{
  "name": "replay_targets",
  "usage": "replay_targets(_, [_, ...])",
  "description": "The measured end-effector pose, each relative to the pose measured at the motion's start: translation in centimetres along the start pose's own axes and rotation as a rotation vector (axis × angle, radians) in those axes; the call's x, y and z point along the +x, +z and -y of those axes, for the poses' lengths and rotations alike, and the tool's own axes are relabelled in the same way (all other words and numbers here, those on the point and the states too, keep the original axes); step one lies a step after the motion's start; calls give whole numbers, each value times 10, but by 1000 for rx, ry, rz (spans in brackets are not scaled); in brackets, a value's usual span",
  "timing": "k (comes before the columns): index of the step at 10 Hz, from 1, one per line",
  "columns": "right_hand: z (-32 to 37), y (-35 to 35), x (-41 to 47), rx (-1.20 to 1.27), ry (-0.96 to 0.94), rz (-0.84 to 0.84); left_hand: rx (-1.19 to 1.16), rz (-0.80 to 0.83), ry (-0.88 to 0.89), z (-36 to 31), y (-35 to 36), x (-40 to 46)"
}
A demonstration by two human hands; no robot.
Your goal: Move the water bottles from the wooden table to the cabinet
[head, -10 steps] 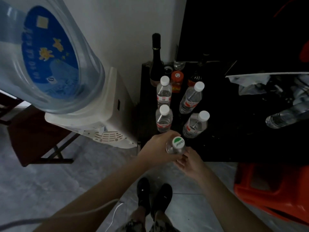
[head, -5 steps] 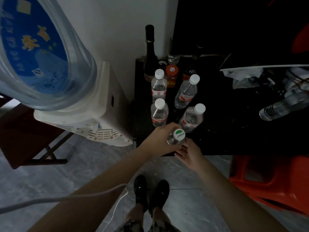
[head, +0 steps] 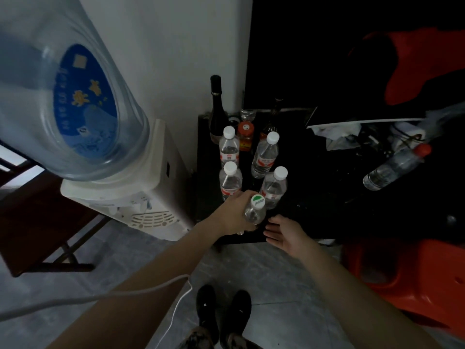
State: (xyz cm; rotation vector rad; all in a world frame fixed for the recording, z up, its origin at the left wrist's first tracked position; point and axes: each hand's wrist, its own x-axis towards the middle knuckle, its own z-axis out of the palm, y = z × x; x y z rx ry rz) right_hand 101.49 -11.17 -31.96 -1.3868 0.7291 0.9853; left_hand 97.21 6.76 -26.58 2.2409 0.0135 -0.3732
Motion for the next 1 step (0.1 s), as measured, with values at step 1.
replay_targets(1, [5, -4, -20, -154, -57, -59, 47, 48, -105, -5, -9, -11])
